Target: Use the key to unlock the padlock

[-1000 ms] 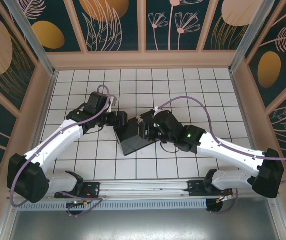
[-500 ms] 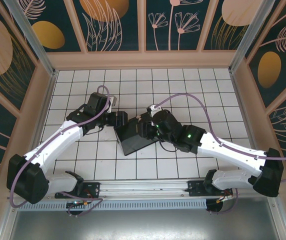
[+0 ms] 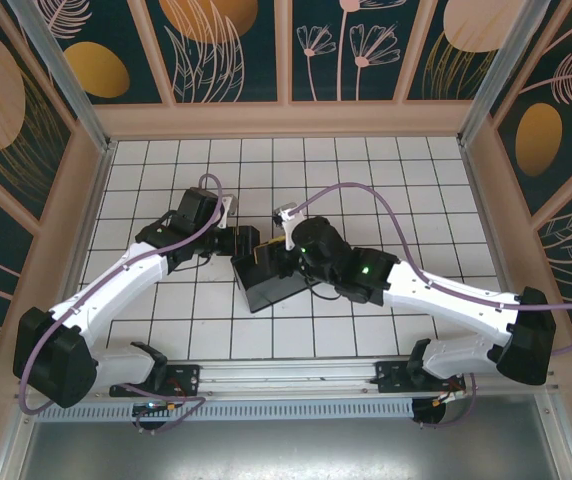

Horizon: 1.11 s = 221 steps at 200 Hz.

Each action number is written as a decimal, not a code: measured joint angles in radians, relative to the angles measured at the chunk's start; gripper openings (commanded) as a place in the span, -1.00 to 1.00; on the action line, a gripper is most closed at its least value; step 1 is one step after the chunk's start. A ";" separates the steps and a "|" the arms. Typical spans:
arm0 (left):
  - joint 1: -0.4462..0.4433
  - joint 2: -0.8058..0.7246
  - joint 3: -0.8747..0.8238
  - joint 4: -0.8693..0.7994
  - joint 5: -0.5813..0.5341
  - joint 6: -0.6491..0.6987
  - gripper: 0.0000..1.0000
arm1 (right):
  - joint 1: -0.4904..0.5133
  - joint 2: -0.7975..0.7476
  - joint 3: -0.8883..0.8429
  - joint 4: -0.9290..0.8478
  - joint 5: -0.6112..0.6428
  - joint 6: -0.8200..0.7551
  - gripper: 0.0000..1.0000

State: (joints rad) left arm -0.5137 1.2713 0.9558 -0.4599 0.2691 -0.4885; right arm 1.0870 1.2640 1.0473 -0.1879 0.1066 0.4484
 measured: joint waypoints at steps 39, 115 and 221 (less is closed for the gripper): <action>0.000 0.001 0.001 0.000 0.000 0.000 0.54 | -0.162 -0.069 0.000 -0.101 -0.060 0.144 -0.19; 0.000 0.019 0.017 -0.010 0.011 0.007 0.53 | -0.239 -0.195 -0.095 -0.213 -0.194 0.222 -0.06; -0.001 0.023 0.021 -0.016 0.009 0.012 0.54 | -0.359 -0.090 -0.084 -0.227 -0.390 0.041 -0.05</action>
State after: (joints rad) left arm -0.5148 1.2942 0.9764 -0.4755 0.2783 -0.4763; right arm 0.7284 1.1744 0.9630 -0.4149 -0.2832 0.4896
